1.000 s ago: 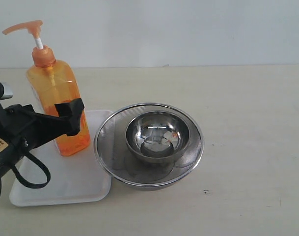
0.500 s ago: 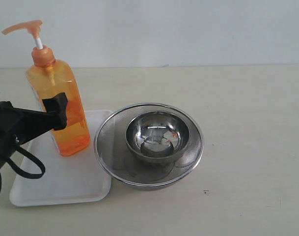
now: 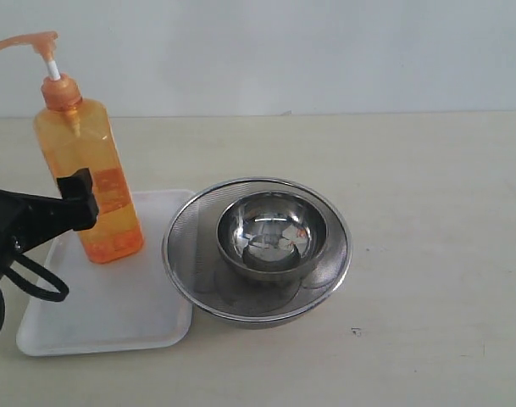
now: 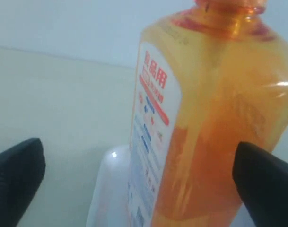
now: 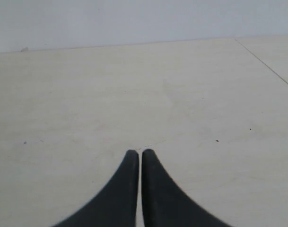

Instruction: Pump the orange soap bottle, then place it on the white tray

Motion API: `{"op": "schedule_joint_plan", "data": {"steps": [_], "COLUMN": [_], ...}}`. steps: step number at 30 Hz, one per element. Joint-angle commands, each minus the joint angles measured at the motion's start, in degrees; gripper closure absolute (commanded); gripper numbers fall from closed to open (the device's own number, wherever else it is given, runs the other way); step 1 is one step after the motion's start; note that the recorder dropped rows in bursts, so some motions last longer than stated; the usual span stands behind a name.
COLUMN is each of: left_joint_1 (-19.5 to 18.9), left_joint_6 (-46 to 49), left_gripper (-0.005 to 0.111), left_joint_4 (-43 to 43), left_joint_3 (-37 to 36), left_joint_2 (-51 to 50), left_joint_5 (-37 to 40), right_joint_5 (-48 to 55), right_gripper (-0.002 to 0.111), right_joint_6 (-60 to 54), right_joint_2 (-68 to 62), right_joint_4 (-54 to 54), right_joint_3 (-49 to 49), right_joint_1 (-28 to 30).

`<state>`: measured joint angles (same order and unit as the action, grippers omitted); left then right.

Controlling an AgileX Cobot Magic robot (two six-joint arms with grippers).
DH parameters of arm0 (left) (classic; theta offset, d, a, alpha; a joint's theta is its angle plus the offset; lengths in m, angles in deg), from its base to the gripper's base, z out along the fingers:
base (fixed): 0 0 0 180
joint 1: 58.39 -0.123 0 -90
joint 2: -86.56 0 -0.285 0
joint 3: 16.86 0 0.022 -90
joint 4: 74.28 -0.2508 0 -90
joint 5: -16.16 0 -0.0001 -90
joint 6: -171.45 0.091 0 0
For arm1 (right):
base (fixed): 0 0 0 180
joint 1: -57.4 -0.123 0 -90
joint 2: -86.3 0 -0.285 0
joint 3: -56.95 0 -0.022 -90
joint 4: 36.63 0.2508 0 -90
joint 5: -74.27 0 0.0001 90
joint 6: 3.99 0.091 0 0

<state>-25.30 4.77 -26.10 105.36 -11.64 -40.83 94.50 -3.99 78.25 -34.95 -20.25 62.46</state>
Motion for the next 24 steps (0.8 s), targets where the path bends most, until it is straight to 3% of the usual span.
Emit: {"op": "schedule_joint_plan", "data": {"steps": [1, 5, 7, 11, 13, 19, 24], "left_joint_1": [0.13, 0.13, 0.13, 0.13, 0.13, 0.13, 0.13], "left_joint_6": [2.36, 4.93, 4.69, -0.3, -5.1, -6.67, -8.24], "left_gripper": [-0.003, -0.003, -0.003, -0.003, -0.003, -0.003, -0.003], "left_joint_4": [5.63, 6.97, 3.74, -14.62, -19.5, -19.46, -18.3], "left_joint_3": [0.19, 0.19, 0.19, 0.19, 0.19, 0.19, 0.19], "left_joint_2": [-0.22, -0.22, 0.14, 0.94, 0.94, 0.94, 0.94], "left_joint_5": [-1.84, -2.59, -1.33, 5.68, 5.81, -0.27, -0.06], "right_joint_5": [-0.58, -0.18, -0.18, -0.18, -0.18, -0.18, -0.18], "right_gripper": [0.108, 0.108, 0.108, 0.108, 0.108, 0.108, 0.108], "right_joint_6": [-0.4, -0.39, -0.39, -0.39, -0.39, -0.39, -0.39], "right_joint_2": [0.26, 0.26, 0.26, 0.26, 0.26, 0.26, 0.26], "right_joint_4": [-0.14, -0.14, -0.14, -0.14, -0.14, -0.14, -0.14], "right_joint_3": [-0.01, -0.01, -0.01, -0.01, -0.01, -0.01, -0.01], "right_joint_1": [0.14, 0.14, 0.14, 0.14, 0.14, 0.14, 0.14]}}
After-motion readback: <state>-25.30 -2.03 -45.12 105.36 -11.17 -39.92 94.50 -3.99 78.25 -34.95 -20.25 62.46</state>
